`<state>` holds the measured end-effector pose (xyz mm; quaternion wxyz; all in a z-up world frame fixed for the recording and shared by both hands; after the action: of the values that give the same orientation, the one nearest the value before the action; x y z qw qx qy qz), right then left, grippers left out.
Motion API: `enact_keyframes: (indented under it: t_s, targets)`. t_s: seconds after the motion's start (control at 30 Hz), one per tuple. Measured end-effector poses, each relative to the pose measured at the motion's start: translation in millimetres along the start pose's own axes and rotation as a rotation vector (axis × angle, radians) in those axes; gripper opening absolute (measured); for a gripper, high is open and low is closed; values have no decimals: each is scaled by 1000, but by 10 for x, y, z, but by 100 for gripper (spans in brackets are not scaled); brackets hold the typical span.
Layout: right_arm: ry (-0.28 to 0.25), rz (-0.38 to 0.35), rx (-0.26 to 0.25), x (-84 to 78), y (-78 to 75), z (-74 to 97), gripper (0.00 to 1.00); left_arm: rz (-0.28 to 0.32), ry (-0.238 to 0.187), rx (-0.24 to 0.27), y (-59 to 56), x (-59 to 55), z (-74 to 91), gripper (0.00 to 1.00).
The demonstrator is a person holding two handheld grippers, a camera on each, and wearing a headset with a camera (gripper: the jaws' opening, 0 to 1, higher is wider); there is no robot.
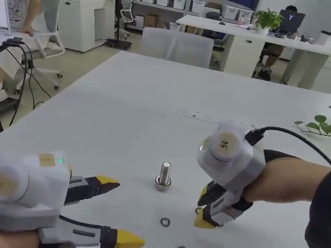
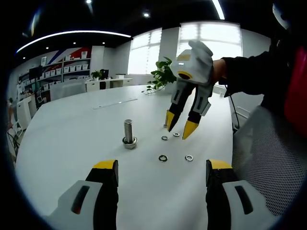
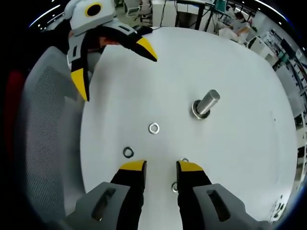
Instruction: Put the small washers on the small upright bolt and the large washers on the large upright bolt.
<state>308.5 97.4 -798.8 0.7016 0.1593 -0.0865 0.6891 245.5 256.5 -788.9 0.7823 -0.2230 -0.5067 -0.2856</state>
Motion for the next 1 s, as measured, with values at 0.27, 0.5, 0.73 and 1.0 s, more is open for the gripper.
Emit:
enact_keyframes:
  t_s: [0.27, 0.5, 0.73, 1.0]
  targets:
    - [-28, -23, 39, -40, 196, -71, 26, -15, 12, -24, -37, 9, -17, 74]
    - [-17, -17, 76, -39, 324, -184, 26, -27, 18, -35, -70, 20, -30, 74]
    - [-5, 6, 95, -11, 397, -289, 25, -29, 17, -38, -85, 26, -31, 73]
    - [15, 16, 102, -15, 403, -366, 24, -32, 21, -42, -99, 17, -26, 73]
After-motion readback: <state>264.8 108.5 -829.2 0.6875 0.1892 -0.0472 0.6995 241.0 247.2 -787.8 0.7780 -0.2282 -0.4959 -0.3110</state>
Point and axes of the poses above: the centre of the closed fingertips' face, and the gripper's own axes: z roughly backward along the fingers, y roughly to its left, x roughly out of its top, the point moved 5 cm from there along z, roughly backward along the fingers, and after that the axes turned 8 degrees about x, right-handed, at the moved point
